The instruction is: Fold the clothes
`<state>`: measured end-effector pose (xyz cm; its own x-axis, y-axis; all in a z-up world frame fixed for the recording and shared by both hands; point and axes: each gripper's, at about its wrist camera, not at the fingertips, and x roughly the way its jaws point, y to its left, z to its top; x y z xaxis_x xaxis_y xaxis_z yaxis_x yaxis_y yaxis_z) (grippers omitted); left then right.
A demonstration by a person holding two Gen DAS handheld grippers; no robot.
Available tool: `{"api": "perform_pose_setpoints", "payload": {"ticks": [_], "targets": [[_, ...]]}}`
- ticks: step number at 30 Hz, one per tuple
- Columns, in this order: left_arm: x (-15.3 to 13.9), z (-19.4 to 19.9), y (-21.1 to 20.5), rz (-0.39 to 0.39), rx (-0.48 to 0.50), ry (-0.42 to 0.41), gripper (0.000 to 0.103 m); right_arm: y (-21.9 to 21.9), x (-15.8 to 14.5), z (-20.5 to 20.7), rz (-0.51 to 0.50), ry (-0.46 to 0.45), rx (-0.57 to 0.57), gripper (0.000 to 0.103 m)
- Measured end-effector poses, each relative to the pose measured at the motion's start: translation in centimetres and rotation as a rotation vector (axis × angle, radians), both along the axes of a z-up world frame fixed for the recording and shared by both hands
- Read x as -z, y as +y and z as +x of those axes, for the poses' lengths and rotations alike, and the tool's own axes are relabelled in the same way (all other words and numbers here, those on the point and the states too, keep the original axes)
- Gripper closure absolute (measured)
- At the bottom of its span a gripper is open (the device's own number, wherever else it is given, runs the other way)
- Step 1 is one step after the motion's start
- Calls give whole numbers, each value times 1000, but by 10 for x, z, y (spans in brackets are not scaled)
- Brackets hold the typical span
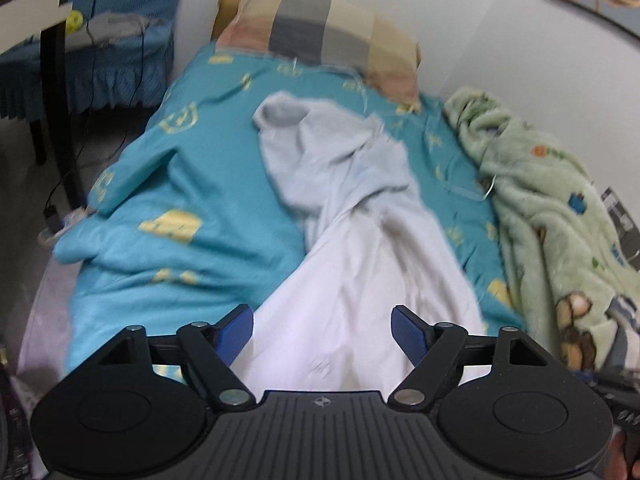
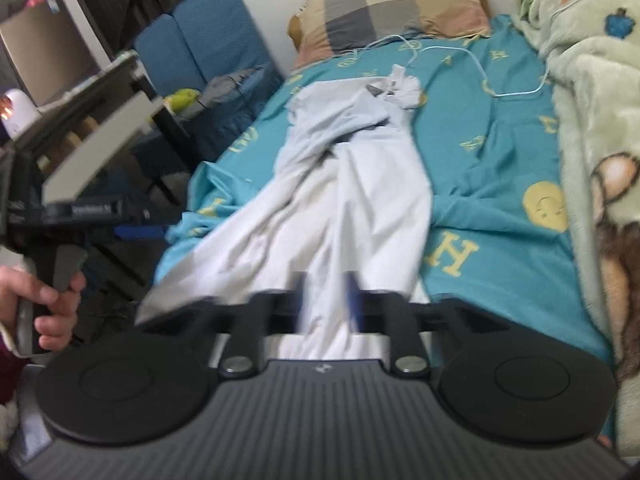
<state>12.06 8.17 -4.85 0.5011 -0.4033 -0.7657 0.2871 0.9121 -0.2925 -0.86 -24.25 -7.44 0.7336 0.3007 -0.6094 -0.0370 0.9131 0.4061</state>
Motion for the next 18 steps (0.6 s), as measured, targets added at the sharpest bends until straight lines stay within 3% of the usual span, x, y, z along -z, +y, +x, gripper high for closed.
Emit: {"api": "perform_pose_setpoints", "payload": {"ticks": [2,5,7,11,13,15,18], "targets": [[9,2,17,34,-4,45,23,-3,1,0,31,-18,1,33],[29,3,46,48,-40,126,23,-9,4,2,68,-22,6,33],[44,4,62,0,-67,189,23,-15,8,6,103,0,19,33],[70,10,71,-89,-16,312,24,-31,18,13,177,36,63,33],[76,10,64,-63,20,335,36,-42,25,18,216,68,104,33],[70,6,51,7,72,320,96,-53,35,24,260,123,149,32],[47,-7,27,114,163,236,100,-65,48,28,314,193,193,32]]}}
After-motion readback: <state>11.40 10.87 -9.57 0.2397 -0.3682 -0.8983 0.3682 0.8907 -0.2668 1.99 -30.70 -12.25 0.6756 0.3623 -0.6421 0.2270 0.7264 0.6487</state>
